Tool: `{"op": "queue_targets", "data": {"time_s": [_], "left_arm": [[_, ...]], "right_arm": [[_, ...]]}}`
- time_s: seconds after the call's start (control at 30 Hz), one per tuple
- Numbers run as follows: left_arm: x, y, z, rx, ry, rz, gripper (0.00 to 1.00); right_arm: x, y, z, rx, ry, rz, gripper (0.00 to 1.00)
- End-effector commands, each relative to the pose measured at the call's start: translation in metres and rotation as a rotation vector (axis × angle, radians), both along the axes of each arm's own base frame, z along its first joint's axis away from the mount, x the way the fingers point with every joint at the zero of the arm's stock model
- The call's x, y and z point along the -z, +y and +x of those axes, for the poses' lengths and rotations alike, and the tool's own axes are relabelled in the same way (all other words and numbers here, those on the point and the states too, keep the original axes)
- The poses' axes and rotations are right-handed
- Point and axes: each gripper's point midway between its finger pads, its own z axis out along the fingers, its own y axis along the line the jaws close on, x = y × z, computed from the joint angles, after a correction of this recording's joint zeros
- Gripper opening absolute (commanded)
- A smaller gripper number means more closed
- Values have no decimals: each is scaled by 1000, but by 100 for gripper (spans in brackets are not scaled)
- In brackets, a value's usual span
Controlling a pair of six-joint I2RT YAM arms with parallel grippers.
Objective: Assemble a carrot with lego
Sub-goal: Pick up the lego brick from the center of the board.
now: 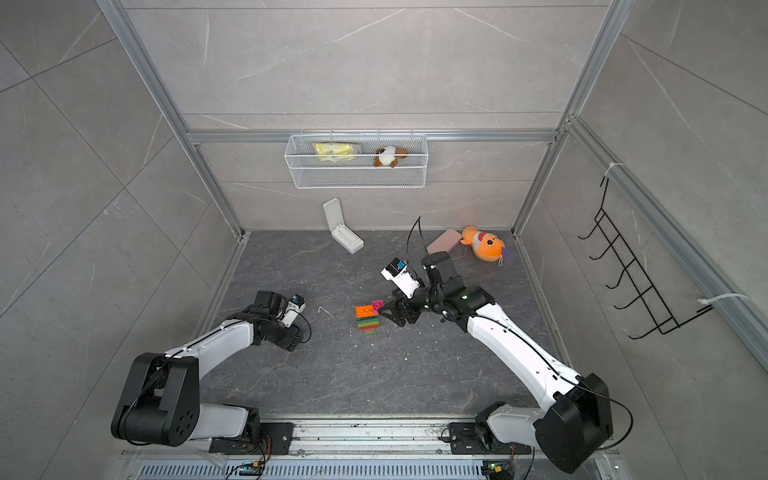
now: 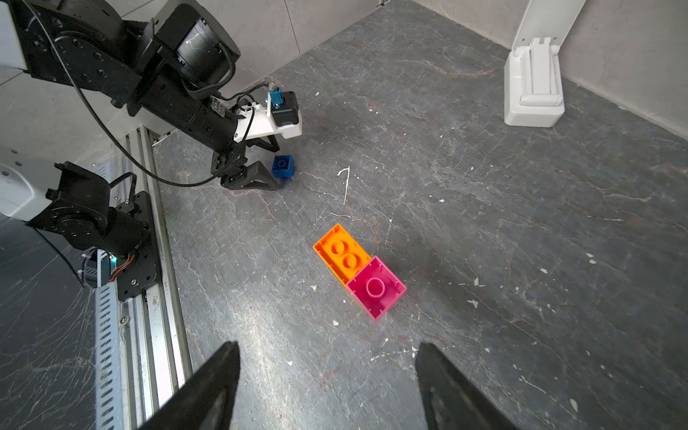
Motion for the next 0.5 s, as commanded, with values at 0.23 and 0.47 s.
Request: {"op": "queue_targets", "data": {"time_s": [0.23, 0.47], "left_arm": [[-9, -7, 18, 29, -33, -57, 54], [-6, -6, 21, 17, -19, -61, 43]], "right_arm": [[8, 5, -3, -28, 48, -1, 76], [9, 7, -2, -30, 55, -3, 75]]}}
